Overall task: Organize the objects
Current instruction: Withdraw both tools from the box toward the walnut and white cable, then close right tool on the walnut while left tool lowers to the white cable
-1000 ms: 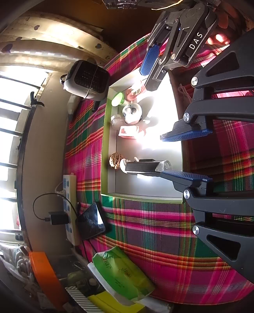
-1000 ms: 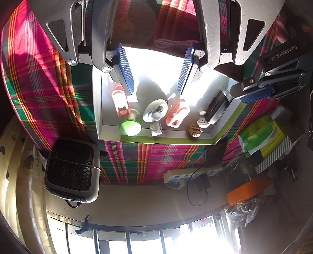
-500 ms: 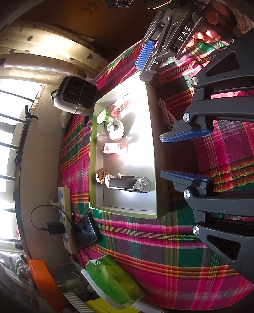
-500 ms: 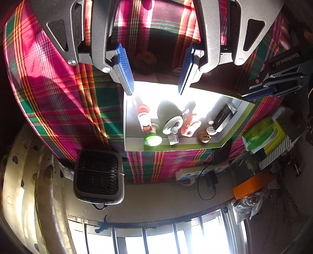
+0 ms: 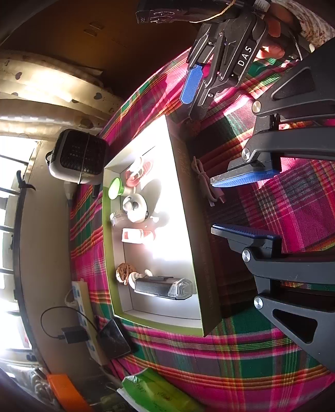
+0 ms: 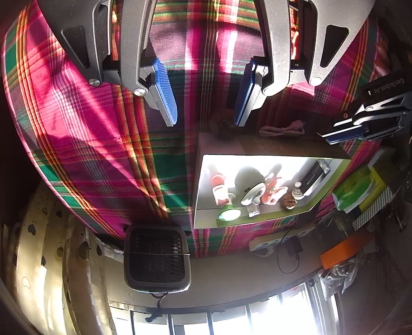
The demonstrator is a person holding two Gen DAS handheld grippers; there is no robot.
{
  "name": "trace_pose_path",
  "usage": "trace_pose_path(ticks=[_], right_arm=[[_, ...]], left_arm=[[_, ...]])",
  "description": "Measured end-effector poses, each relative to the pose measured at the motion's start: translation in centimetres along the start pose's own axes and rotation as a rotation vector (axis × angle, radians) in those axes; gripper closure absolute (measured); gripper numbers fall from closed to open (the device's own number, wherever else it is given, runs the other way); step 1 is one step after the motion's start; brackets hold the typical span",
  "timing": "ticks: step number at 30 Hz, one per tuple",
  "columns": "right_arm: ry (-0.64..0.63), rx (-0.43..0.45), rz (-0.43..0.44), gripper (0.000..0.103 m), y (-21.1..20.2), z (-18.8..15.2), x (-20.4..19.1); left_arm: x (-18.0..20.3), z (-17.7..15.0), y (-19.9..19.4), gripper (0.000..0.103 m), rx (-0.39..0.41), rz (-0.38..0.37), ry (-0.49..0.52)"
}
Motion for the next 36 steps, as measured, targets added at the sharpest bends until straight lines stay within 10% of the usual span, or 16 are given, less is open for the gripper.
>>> trace_pose_path(ticks=[30,36], right_arm=[[-0.048,-0.054,0.036,0.055,2.1,0.5,-1.5],[-0.06,-0.049,0.035,0.07,1.8,0.4,-1.6]], left_arm=[[1.7,-0.3,2.4,0.075,-0.064,-0.073,0.068],[2.7,-0.7,2.2,0.075,-0.074,-0.104,0.086]])
Point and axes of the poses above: each gripper's, at about its wrist camera, not at the fingertips, and y roughly the way its jaws point, x to its right, z to its top, the point moved 5 cm from there along y, roughly the way its jaws point
